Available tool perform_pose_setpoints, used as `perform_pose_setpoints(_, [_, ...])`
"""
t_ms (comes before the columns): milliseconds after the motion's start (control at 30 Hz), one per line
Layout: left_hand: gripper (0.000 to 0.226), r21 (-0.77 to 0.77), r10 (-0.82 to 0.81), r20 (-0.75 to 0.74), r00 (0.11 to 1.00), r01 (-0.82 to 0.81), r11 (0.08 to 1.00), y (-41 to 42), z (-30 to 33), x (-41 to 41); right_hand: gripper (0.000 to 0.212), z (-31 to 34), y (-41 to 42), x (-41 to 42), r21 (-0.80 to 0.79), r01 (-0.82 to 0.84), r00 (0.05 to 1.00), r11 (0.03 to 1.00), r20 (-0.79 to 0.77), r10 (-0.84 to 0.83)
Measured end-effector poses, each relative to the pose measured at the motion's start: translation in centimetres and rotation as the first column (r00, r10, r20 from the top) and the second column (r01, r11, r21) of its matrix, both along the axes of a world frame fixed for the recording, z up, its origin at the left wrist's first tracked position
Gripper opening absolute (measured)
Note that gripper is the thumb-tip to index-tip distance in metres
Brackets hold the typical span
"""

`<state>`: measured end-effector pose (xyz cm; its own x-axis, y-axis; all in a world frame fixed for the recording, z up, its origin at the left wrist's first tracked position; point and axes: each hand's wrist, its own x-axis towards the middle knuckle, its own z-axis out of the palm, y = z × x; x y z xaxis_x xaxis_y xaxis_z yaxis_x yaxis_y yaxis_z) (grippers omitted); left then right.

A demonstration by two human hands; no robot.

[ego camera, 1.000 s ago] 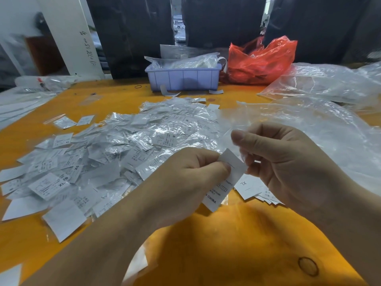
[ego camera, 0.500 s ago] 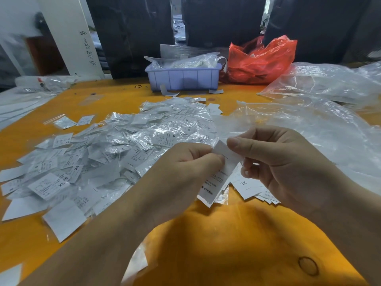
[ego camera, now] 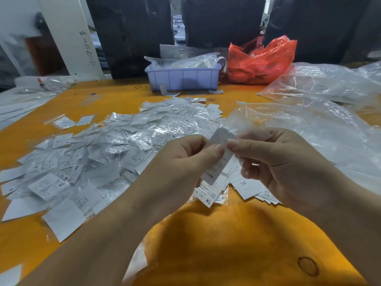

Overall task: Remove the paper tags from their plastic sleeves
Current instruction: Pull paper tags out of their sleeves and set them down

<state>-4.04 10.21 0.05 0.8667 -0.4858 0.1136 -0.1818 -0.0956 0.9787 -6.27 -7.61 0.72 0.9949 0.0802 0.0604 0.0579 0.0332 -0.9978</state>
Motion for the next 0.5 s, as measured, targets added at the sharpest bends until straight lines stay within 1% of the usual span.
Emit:
perform_pose_setpoints(67, [0.016, -0.007, 0.002, -0.016, 1.000, -0.003, 1.000, 0.18, 0.10, 0.08, 0.016, 0.21, -0.32, 0.14, 0.036, 0.047, 0.999, 0.998, -0.001, -0.047])
perform_pose_setpoints(167, [0.012, -0.011, 0.028, -0.019, 0.999, -0.029, 1.000, 0.33, 0.18, 0.32, 0.009, 0.59, -0.83, 0.30, 0.093, 0.101, 0.995, 0.990, 0.001, -0.102])
perform_pose_setpoints(267, [0.017, -0.020, 0.060, -0.007, 0.998, -0.060, 0.998, 0.35, 0.15, 0.43, 0.014, 0.56, -0.94, 0.38, 0.087, 0.115, 0.993, 0.990, -0.008, -0.114])
perform_pose_setpoints(400, [0.025, -0.030, 0.071, 0.014, 0.997, -0.071, 0.997, 0.26, 0.07, 0.32, 0.018, 0.14, -0.45, 0.37, 0.048, 0.076, 0.997, 0.996, -0.018, -0.075])
perform_pose_setpoints(500, [0.022, -0.046, 0.074, 0.021, 0.997, -0.073, 0.996, 0.13, 0.08, 0.26, 0.018, -0.12, -0.11, 0.33, 0.046, 0.056, 0.998, 0.997, -0.013, -0.056])
